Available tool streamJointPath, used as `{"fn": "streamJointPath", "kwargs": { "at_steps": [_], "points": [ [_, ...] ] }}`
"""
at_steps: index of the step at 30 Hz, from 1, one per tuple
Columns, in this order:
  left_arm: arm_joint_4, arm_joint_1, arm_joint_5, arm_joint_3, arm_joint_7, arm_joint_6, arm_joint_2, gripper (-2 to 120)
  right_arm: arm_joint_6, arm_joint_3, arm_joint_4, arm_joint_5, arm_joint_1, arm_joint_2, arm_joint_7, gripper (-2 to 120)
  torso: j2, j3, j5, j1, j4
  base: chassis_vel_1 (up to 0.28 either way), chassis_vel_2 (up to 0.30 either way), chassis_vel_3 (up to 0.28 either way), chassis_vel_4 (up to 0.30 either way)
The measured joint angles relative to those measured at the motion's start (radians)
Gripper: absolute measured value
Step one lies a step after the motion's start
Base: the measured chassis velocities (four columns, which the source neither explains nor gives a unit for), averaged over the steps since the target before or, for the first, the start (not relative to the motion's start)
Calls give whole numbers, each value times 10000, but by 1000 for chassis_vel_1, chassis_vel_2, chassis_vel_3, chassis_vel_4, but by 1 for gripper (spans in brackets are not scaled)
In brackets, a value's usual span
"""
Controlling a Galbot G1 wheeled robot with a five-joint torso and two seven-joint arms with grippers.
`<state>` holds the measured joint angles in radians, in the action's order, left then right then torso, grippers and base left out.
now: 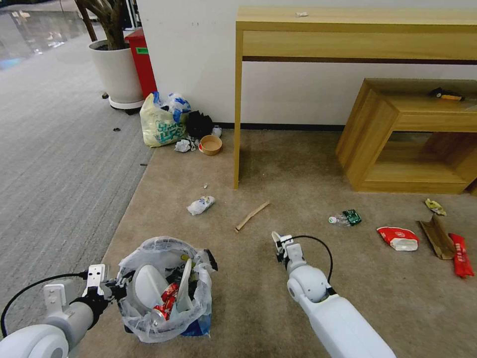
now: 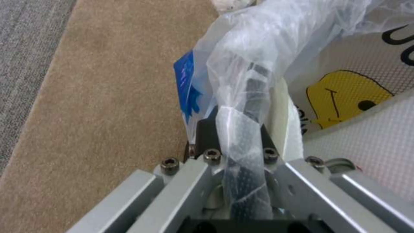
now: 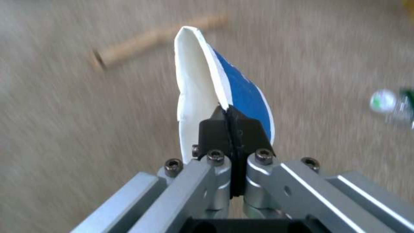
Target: Pick up the trash bin and place the garbage on the floor into it.
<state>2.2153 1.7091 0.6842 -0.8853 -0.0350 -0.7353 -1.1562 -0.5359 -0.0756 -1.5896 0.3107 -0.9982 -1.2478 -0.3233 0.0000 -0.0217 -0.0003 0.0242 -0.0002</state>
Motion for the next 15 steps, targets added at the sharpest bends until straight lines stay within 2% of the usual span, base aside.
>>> {"fn": "streamJointPath", "kwargs": {
  "at_steps": [9,12,15],
  "points": [
    [53,-31,113,116,182,0,205,0,379,62,-2064,1605,805,333,76,0,0,0,-2,0,0,0,0,0,0],
    [44,-90,179,192,263,0,304,0,580,353,-2959,2292,1364,444,1027,0,0,1,-2,0,1,0,0,0,0],
    [27,-167,342,337,433,0,413,0,582,878,-3555,2758,1884,448,1400,0,0,0,-2,0,3,0,0,0,0]
  ]
}}
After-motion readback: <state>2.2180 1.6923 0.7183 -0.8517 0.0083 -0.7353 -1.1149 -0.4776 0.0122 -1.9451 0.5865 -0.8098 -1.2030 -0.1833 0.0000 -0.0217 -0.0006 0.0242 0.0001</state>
